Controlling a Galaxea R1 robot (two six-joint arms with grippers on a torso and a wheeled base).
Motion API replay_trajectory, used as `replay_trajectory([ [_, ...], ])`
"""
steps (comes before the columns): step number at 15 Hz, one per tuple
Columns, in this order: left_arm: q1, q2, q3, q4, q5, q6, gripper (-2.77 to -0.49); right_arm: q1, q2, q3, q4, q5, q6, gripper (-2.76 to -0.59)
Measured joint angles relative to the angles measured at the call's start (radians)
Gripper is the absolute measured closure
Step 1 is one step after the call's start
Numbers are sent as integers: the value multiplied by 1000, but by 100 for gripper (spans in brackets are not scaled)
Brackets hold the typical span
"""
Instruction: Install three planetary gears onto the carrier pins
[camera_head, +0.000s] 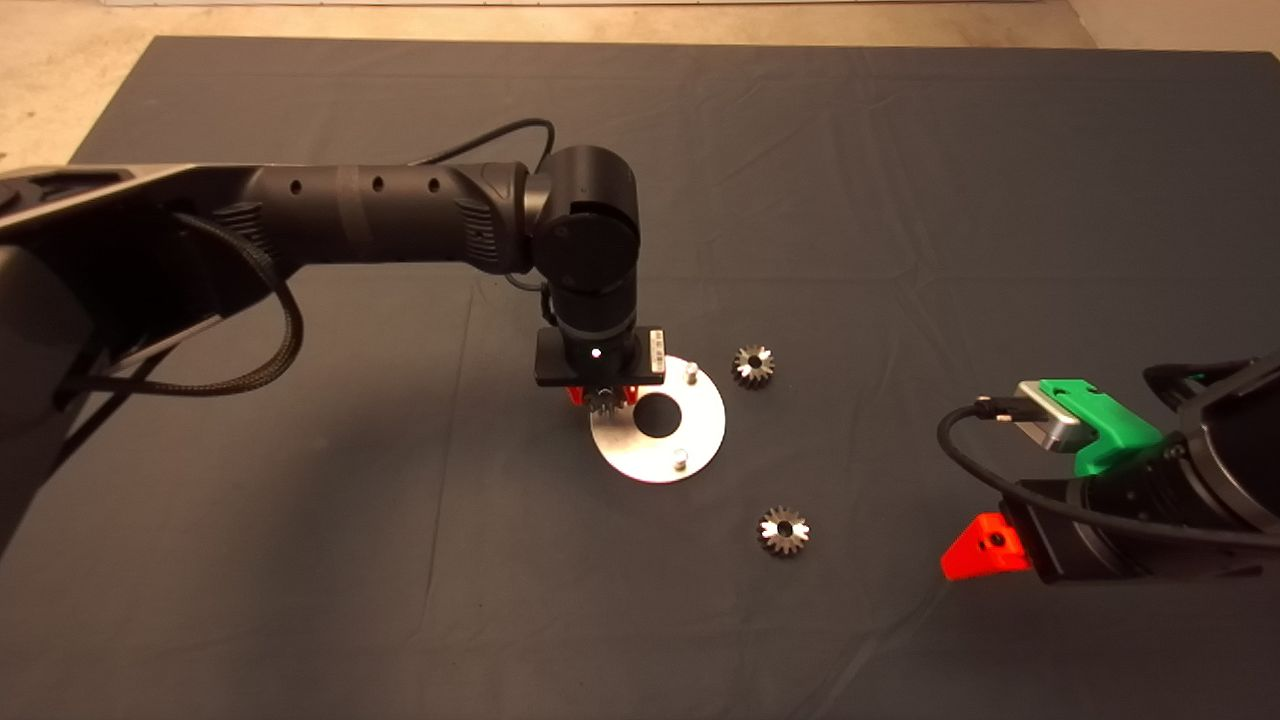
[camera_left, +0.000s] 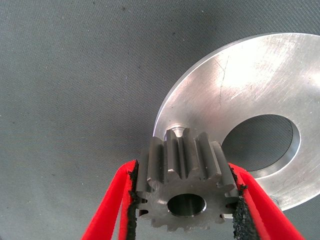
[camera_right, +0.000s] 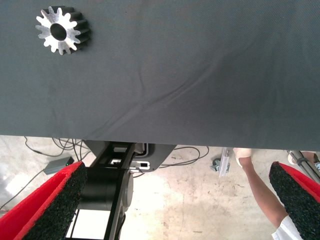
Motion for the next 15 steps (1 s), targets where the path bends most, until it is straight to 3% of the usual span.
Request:
replay_trajectory([
  [7,-3,0,6,1,0,0,-118,0,0,0,0,0,0,-273],
  [11,-4,-1,11,1,0,0,-142,0,0,0,0,0,0,-273],
  [14,-10,-20,25,1,0,0,-147,0,0,0,0,0,0,-273],
  [15,-17,-30,33,1,0,0,-159,0,0,0,0,0,0,-273],
])
